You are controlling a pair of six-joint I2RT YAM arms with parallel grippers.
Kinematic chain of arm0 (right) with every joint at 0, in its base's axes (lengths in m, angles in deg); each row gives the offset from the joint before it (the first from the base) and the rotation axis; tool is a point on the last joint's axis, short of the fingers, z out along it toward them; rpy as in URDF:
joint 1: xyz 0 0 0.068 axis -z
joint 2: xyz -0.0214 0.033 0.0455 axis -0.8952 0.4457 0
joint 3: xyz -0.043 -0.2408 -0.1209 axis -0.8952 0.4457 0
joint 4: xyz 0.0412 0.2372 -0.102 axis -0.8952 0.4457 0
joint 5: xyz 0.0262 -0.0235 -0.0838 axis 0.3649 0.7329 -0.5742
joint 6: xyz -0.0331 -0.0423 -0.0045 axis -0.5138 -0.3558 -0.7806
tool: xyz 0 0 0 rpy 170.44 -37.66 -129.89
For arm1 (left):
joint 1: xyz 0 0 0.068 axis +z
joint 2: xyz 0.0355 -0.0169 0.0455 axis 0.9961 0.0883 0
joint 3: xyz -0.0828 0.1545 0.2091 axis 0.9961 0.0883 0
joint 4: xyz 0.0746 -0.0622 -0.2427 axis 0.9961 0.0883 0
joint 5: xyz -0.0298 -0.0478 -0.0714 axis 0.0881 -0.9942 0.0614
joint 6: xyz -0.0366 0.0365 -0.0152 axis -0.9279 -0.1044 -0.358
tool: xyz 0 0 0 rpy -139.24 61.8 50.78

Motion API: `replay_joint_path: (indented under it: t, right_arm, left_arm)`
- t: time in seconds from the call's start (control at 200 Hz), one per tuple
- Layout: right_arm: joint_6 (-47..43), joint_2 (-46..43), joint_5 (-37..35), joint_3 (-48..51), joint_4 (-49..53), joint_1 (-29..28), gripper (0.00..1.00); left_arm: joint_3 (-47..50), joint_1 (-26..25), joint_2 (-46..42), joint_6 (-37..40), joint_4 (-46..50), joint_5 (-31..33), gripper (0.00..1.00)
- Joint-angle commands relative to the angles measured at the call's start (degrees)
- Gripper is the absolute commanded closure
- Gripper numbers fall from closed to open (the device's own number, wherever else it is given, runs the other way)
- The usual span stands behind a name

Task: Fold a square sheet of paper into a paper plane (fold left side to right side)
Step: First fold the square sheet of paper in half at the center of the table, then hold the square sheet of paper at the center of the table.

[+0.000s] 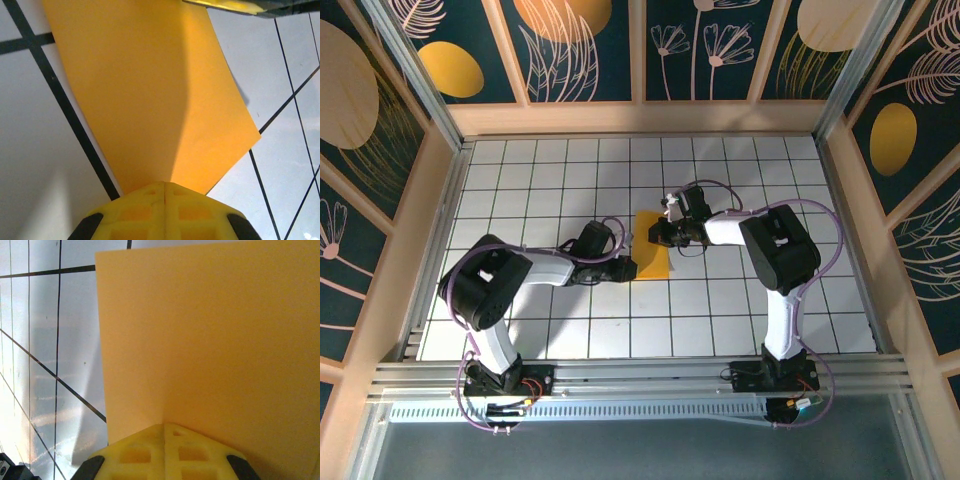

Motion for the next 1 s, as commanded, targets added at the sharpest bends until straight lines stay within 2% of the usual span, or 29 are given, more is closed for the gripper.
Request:
replay_joint_path:
  t: [0.0, 0.195, 0.335, 0.556, 0.661, 0.776, 0.996]
  right_arm:
    - [-1.7, 2.05, -6.96, 1.6, 7.95, 0.98, 1.0]
    - [-1.78, 2.05, -6.87, 1.54, 7.95, 0.93, 1.0]
    - [-1.86, 1.99, -6.7, 1.55, 8.04, 0.87, 1.0]
    - [-1.96, 1.54, -6.64, 1.52, 8.03, 0.94, 1.0]
    - [-1.88, 1.5, -6.53, 1.46, 7.95, 0.85, 1.0]
    - [-1.87, 1.54, -6.52, 1.4, 7.93, 0.77, 1.0]
    - [-1.81, 1.14, -6.19, 1.43, 7.87, 0.73, 1.0]
  left_arm:
    - [3.83, -1.01, 0.21, 1.42, 9.82, -1.38, 0.96]
    - [3.55, -1.04, -1.4, 2.31, 10.37, -0.48, 0.96]
    - [0.95, -0.91, -3.22, 5.05, 14.37, 1.62, 0.96]
    - [-5.89, 1.96, -5.79, 4.66, 14.8, -1.32, 0.96]
    - [-9.7, 3.05, -3.91, 4.06, 14.22, -1.74, 0.97]
    - [-13.69, 3.08, 2.65, 3.76, 13.67, -1.68, 0.97]
    - [-15.86, 2.73, 8.14, 3.09, 11.31, -2.92, 0.98]
